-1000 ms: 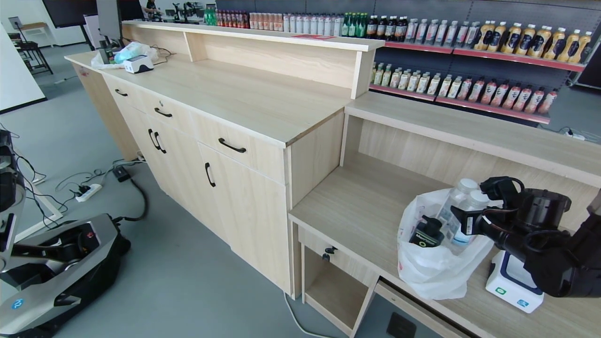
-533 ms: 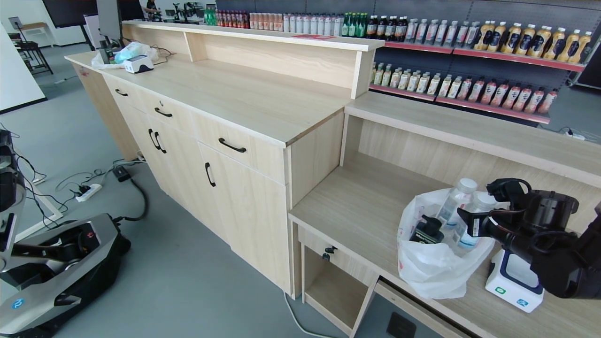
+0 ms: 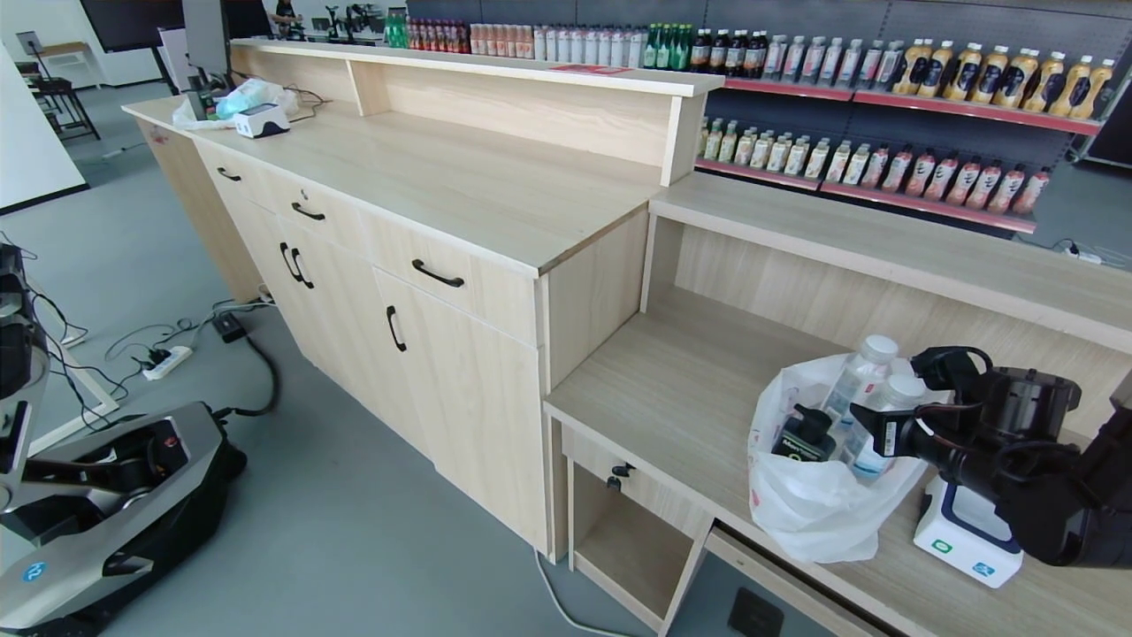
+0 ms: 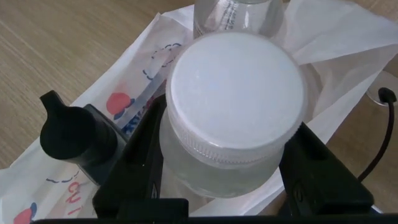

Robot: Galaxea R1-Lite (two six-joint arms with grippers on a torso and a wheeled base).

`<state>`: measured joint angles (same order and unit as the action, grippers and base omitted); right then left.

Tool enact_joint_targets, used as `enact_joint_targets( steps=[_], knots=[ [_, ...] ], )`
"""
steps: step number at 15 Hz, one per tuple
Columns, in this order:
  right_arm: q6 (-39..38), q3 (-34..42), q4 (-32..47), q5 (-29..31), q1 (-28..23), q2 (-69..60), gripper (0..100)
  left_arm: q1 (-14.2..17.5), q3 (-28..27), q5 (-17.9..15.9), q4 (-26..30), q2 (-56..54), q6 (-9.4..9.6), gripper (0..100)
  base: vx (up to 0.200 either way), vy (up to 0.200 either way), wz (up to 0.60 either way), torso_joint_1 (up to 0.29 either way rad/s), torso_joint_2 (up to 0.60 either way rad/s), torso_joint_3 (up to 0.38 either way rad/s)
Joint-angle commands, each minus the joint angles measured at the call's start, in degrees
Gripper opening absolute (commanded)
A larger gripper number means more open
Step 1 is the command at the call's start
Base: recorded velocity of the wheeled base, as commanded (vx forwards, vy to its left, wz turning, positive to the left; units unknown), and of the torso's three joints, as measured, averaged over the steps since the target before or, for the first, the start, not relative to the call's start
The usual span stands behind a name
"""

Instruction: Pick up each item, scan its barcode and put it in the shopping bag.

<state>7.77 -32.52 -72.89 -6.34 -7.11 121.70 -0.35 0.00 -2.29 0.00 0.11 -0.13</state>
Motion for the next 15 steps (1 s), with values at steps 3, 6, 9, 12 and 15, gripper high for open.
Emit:
enact_joint_targets(
  steps=[3, 6, 9, 12, 15],
  knots=[
    [0.06, -0.17, -0.33, -0.16, 0.25, 0.82, 0, 0.0, 0.0, 0.01, 0.0, -0.02, -0.04, 100, 0.0, 0.0, 0.0, 0.0, 0.0, 0.0],
    [0.06, -0.17, -0.5, -0.25, 0.25, 1.44, 0, 0.0, 0.0, 0.01, 0.0, -0.02, -0.04, 100, 0.0, 0.0, 0.0, 0.0, 0.0, 0.0],
    [0.06, -0.26, -0.5, -0.34, 0.25, 1.79, 0, 0.0, 0.0, 0.01, 0.0, -0.02, -0.04, 100, 0.0, 0.0, 0.0, 0.0, 0.0, 0.0],
    [0.06, -0.08, -0.5, -0.34, 0.08, 2.14, 0, 0.0, 0.0, 0.01, 0.0, -0.02, -0.04, 100, 0.0, 0.0, 0.0, 0.0, 0.0, 0.0],
    [0.06, -0.17, -0.41, -0.34, -0.1, 2.14, 0, 0.0, 0.0, 0.01, 0.0, -0.02, 0.05, 100, 0.0, 0.0, 0.0, 0.0, 0.0, 0.0]
  ],
)
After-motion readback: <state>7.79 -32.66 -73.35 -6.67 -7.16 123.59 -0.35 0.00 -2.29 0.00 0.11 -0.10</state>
